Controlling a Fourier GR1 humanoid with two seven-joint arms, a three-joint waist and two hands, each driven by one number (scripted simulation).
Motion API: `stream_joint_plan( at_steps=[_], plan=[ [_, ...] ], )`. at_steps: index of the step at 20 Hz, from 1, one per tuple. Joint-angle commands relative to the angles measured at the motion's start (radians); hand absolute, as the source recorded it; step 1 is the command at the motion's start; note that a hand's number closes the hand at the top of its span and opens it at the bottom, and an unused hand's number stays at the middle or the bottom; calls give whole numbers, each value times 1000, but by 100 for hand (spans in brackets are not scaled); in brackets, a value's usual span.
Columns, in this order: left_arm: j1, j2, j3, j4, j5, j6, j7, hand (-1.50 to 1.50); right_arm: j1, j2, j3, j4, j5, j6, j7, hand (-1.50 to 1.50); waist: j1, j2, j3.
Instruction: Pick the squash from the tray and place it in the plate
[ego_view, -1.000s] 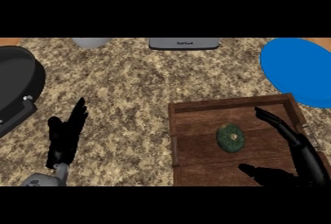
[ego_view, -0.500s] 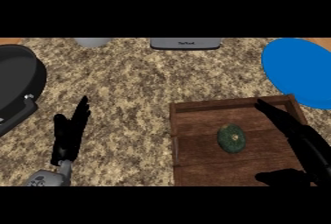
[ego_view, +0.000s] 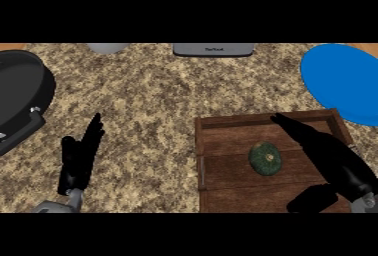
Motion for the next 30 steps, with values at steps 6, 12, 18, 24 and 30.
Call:
stream_joint_plan(
  at_steps=[6, 12, 18, 24, 30],
  plan=[
    [80, -18, 63, -47, -26, -81, -13, 0, -83, 161, 1, 140, 99, 93, 22, -150, -2, 0, 1],
    [38, -47, 123, 34, -67, -119, -47, 0, -9, 172, -24, 115, 148, 158, -33, -150, -7, 0, 1],
    [-38, -85, 162, 26, -101, -142, 67, 0, -3, 235, -75, 115, 186, 199, -43, -150, -9, 0, 1],
    [25, -143, 148, -21, -152, -126, 45, 0, 25, 276, -51, 206, 282, 175, -129, -150, -7, 0, 1],
    [-3, -147, 183, 21, -167, -157, 22, 0, -66, 236, -110, 296, 342, 150, -286, 150, -6, 0, 1]
  ],
)
